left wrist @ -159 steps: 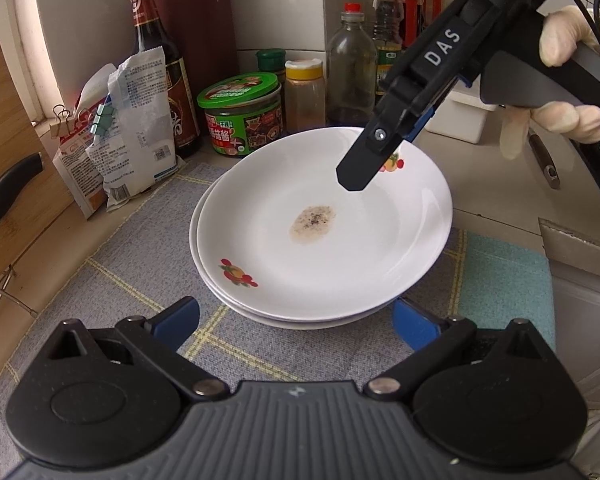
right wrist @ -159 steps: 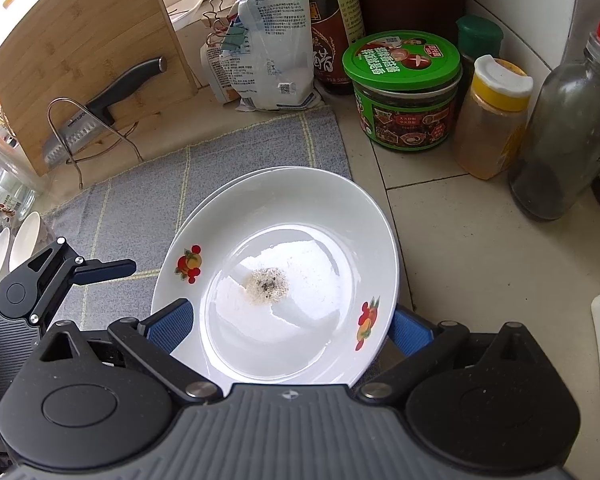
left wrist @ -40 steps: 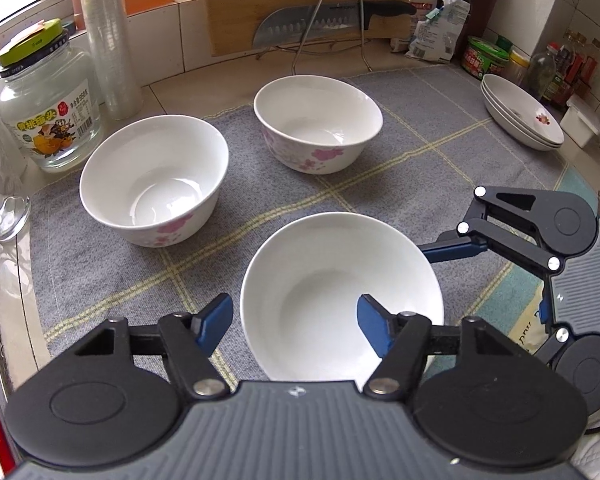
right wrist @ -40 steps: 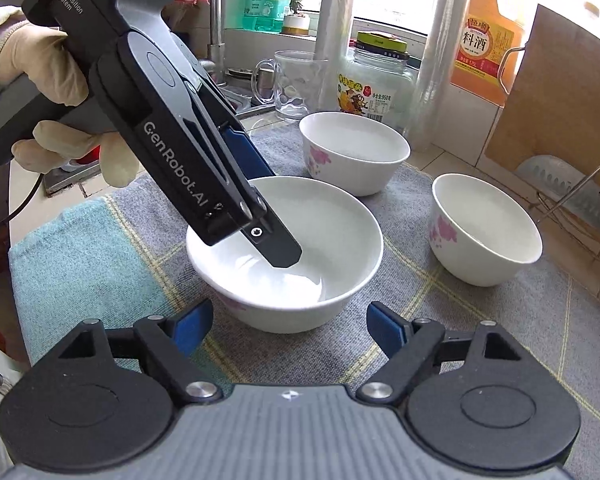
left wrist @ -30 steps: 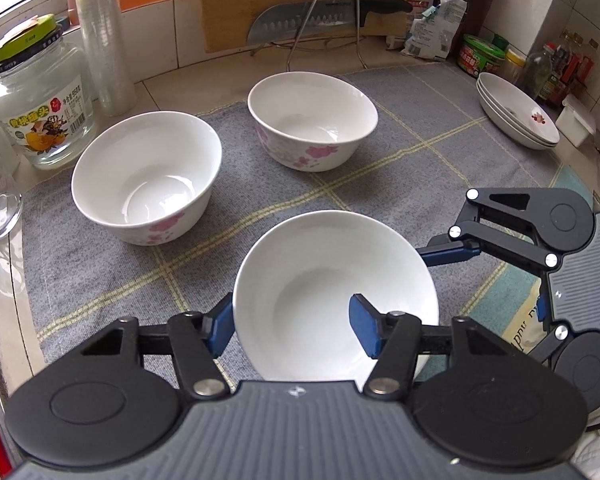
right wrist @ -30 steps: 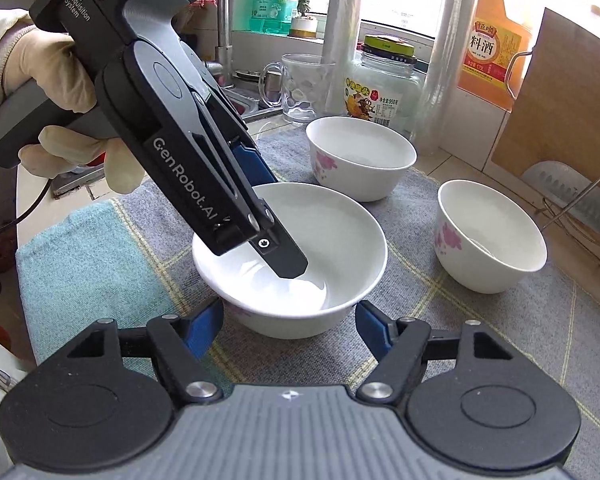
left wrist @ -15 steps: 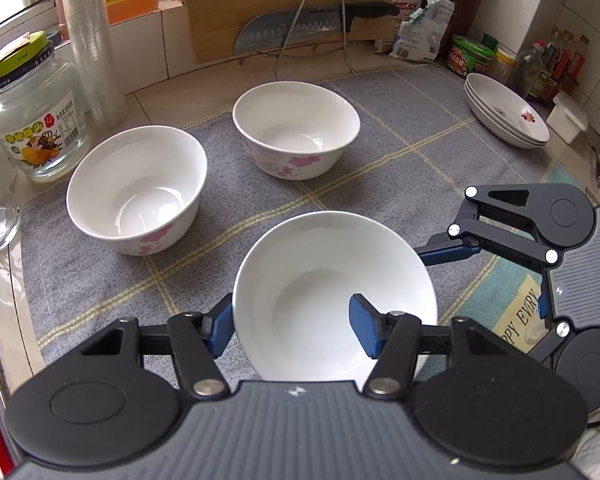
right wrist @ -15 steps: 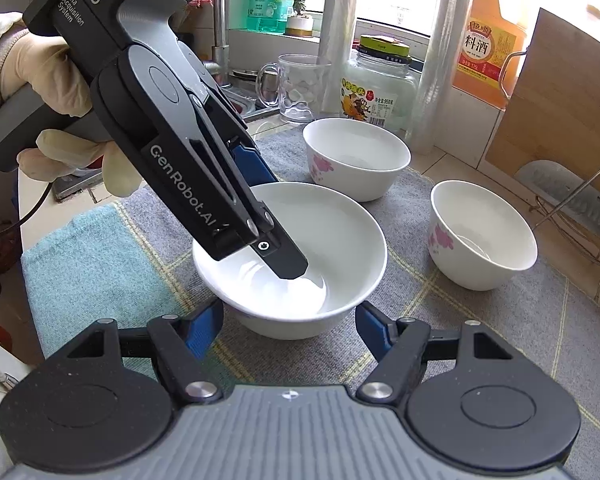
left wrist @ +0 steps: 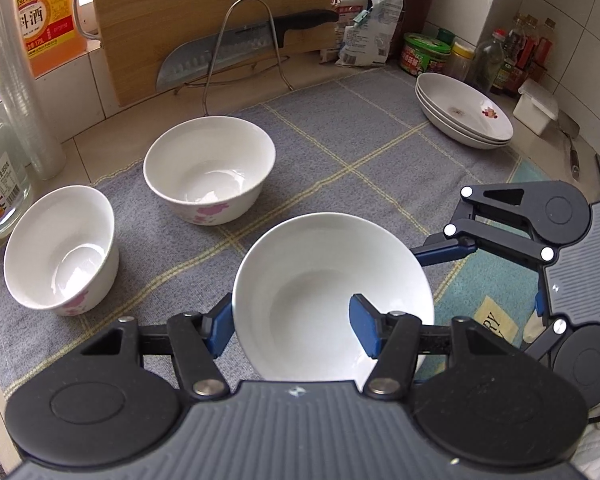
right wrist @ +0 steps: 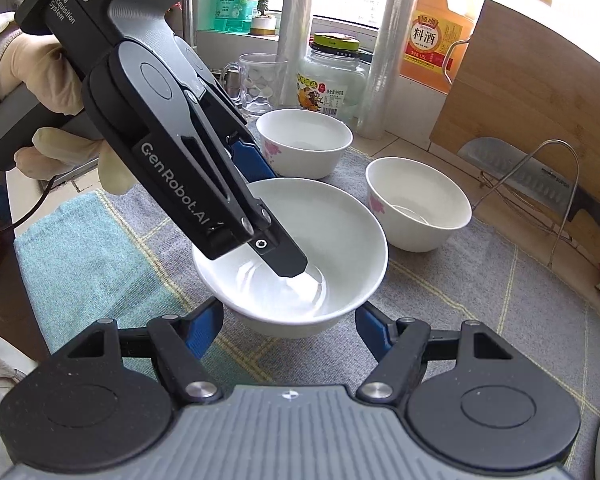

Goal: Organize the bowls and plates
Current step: 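Carry the white bowl with the left tool across the towel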

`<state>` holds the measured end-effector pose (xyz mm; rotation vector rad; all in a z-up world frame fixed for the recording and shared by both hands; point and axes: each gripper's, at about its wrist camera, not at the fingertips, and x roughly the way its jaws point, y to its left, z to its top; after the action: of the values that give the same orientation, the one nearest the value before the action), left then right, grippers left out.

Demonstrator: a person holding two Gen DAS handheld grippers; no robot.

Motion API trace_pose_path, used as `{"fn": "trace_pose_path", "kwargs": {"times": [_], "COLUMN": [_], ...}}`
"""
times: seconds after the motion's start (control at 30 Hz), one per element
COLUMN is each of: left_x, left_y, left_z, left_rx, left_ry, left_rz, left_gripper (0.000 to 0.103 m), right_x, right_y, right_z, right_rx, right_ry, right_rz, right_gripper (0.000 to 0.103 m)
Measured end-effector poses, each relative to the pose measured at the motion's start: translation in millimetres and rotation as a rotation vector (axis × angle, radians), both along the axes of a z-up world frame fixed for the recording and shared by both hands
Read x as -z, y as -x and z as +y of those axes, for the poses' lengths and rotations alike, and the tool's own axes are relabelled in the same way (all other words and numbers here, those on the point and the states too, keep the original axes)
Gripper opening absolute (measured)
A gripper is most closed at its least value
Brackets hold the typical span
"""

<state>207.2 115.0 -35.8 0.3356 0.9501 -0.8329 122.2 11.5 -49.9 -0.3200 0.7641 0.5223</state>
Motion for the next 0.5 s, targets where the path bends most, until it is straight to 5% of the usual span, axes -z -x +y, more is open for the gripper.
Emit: {"fn": "trace_pose_path", "kwargs": {"times": [0.5], "left_x": [2.7], "left_y": [5.9], "left_z": [-70.9], "left_rx": [0.086], "left_ry": [0.005], "left_rz": [0.003], "left_gripper": [0.059], "right_x": [-3.8], "right_y": [14.9], "right_z": [-66.1], "right_rx": [0.080], "right_ry": [0.020], "right_rz": [0.007], "right_gripper": [0.077]}}
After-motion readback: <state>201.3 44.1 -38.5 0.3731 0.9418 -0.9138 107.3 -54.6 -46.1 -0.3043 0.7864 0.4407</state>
